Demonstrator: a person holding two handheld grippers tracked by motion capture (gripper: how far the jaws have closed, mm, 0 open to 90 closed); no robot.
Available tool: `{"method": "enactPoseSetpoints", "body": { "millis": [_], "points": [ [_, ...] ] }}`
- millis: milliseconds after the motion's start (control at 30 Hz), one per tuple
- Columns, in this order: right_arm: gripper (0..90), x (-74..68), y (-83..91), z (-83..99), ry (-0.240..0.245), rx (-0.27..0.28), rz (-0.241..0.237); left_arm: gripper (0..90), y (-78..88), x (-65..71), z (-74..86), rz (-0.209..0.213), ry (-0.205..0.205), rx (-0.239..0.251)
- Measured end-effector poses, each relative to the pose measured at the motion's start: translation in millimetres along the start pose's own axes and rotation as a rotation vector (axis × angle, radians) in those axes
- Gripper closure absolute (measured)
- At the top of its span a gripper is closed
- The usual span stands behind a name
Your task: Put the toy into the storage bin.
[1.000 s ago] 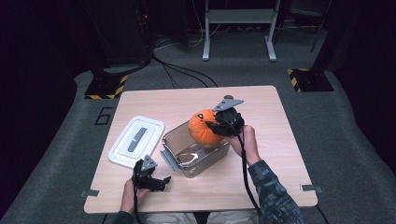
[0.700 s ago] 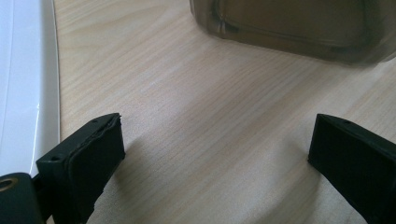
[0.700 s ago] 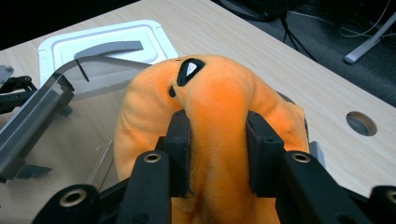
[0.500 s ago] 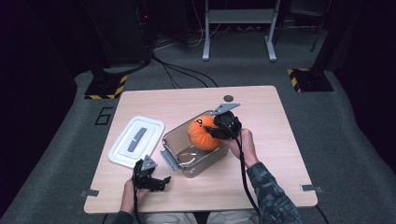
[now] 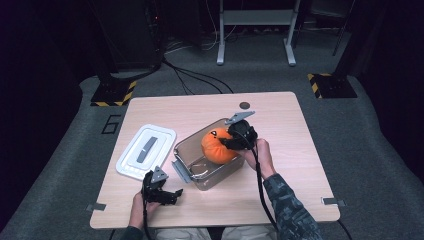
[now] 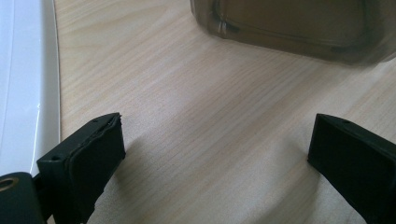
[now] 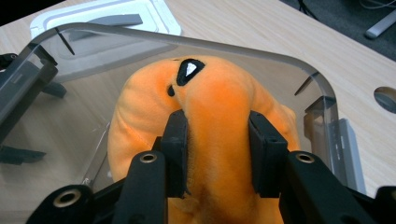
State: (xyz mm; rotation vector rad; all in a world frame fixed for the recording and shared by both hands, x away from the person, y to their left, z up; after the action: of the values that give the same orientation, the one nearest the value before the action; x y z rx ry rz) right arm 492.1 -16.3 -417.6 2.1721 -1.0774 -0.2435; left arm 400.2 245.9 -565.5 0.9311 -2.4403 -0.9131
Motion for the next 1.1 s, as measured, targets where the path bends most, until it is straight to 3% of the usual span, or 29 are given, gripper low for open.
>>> {"method": "enactPoseSetpoints", "body": {
  "millis": [367,667,867,1100],
  "points": [
    [57.8,1.5,-9.1,4.4,0.001,-0.068,-0.026,3.5,0.1,0.0,0.0,-0.001,0.000,-0.001],
    [40.6,-0.4,-20.1,8.9,-0.018,-0.168,-0.003,3.5,0.1,-0.2,0.0,-0.003,-0.001,0.000],
    [29.4,5.1,-15.8,6.2,-0.048,-0.161,0.021,3.5,0.1,-0.2,0.0,-0.003,-0.001,0.000],
    [17.3,10.1,-5.7,6.1,-0.067,-0.130,0.003,3.5,0.1,-0.2,0.0,-0.003,-0.001,0.000]
  ]
}}
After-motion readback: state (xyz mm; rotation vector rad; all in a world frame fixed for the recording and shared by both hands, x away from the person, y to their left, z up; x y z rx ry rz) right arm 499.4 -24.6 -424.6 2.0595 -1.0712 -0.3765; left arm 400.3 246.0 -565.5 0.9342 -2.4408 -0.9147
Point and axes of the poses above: each handheld gripper's, and its own axes: y roughly backward along the jaws, z roughly out of its underside, x roughly to its right, the point moved 5 cm from there along -y, roughly forward along the jaws, and after that the axes turned 9 degrees about z, right-handed, at the moved point
